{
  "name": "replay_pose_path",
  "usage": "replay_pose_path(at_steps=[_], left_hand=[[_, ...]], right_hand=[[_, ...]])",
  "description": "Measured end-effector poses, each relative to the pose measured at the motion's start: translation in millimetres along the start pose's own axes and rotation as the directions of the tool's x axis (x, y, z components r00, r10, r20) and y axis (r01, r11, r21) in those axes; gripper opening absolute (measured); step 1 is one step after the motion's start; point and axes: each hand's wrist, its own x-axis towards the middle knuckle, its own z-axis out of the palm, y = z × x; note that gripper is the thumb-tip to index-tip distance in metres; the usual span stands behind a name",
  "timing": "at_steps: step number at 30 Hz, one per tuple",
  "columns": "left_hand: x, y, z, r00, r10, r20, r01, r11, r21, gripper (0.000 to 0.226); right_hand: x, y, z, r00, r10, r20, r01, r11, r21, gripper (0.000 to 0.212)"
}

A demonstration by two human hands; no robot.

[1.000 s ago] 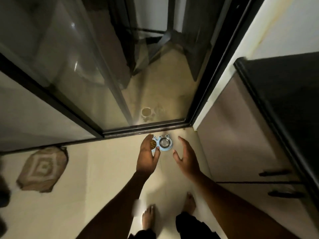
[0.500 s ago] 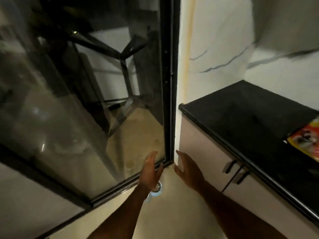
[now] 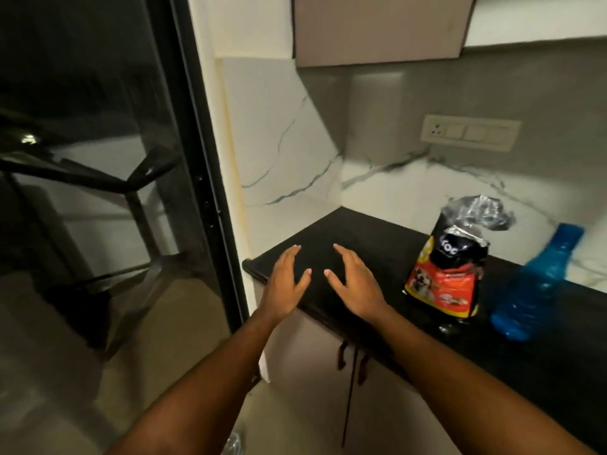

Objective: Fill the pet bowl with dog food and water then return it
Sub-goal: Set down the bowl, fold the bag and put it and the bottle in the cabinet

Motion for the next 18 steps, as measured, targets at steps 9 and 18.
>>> replay_pose_path(at_steps=[9,18], left_hand=[[48.5,74.3,89.5,0.982,0.165,0.096,-0.157,0.984,-0.085,0.058],[107.4,94.9,181.6,0.900,0.313,0.304,-0.249,0.940,-0.232,0.059]], right_hand=[[-10.6,83.4,-89.1,0.982,0.086,-0.166,-0.094,0.995,-0.041,0.059],[-31.2,140.4,-122.2,0.927,0.190,-0.322,-0.252,0.954,-0.164,0.015]])
